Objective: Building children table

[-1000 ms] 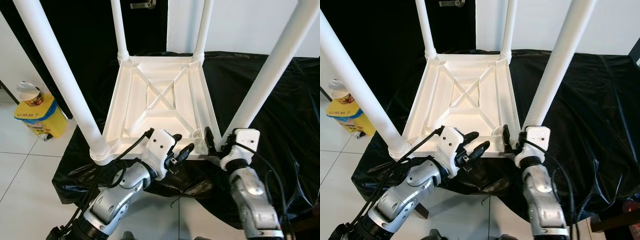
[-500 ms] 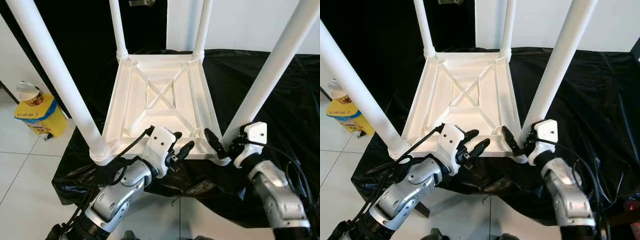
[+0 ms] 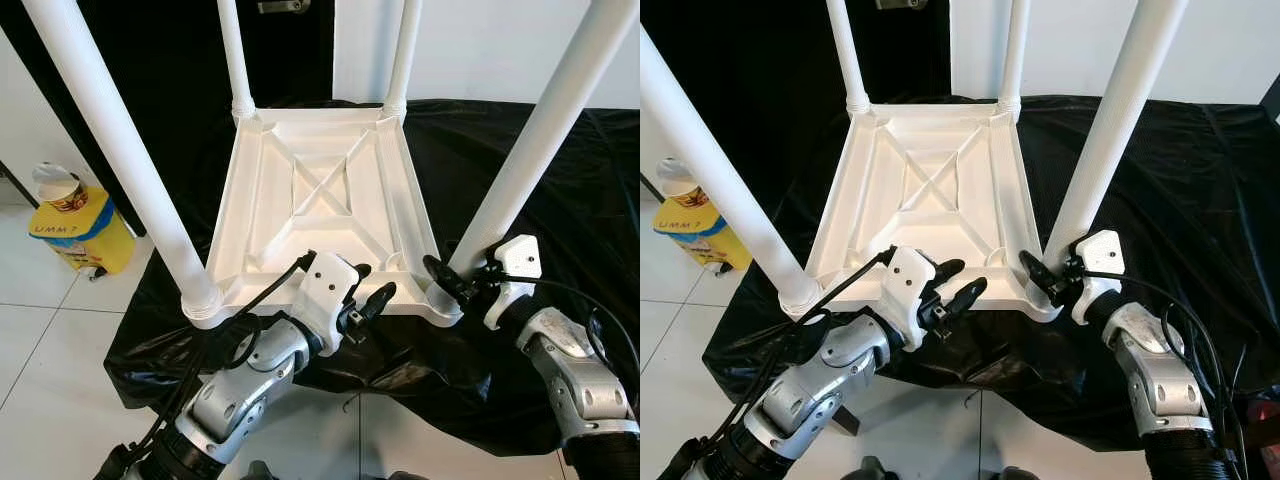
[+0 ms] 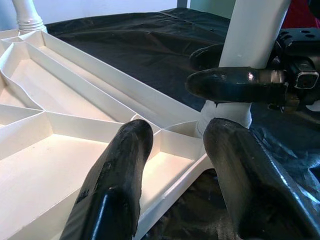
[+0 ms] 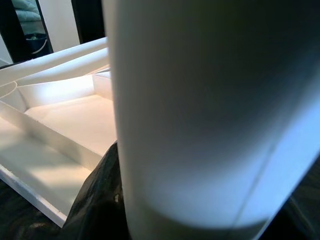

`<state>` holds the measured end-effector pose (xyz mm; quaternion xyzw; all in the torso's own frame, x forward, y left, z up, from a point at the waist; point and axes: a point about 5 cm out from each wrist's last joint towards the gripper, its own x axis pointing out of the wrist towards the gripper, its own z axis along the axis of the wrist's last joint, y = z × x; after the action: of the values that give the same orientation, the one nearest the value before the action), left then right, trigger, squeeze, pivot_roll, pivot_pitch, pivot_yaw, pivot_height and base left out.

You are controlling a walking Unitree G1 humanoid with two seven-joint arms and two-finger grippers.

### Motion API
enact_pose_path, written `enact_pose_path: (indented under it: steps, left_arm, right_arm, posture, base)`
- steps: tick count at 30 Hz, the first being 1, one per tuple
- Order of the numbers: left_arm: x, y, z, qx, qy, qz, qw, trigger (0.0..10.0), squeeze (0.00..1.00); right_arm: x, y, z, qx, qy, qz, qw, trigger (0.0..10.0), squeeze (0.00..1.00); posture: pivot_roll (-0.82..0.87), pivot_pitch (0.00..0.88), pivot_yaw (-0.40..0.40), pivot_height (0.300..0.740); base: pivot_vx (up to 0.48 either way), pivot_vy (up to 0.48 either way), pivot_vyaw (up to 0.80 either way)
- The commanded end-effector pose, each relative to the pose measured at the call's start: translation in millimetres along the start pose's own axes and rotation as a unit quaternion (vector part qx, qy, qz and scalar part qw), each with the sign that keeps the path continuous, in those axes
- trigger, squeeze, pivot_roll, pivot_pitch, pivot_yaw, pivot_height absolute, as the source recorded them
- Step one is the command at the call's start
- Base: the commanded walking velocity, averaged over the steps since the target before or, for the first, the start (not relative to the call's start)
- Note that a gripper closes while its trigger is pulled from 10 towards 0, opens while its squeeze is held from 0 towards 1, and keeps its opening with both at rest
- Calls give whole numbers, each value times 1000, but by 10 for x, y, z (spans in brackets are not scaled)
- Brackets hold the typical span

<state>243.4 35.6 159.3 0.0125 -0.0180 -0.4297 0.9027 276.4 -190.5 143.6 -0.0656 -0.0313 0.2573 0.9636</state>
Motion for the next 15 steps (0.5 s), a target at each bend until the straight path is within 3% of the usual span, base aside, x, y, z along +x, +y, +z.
enact_pose_path:
  steps: [1,8,10,15]
  left_arm:
    - [-2,-103,-3,-1,6,-90,996,10000,0]
    - [4,-107,-9,-1,6,-90,996,10000,0]
    - [4,-107,-9,-1,6,-90,996,10000,0]
    - [10,-106,-13,1,7,-96,995,10000,0]
  right_arm:
    - [-26,51,-195,5,53,-21,998,10000,0]
    - [-14,164,-247,44,54,-105,992,10000,0]
    - [-14,164,-247,44,54,-105,992,10000,0]
    - [15,233,-292,71,57,-195,976,10000,0]
  posture:
    - [41,86,-8,740]
    - [36,84,-2,740]
    - [36,84,-2,740]
    - [29,78,4,740]
  base:
    - [0,0,0]
    - [0,0,0]
    - [0,0,0]
    - [0,0,0]
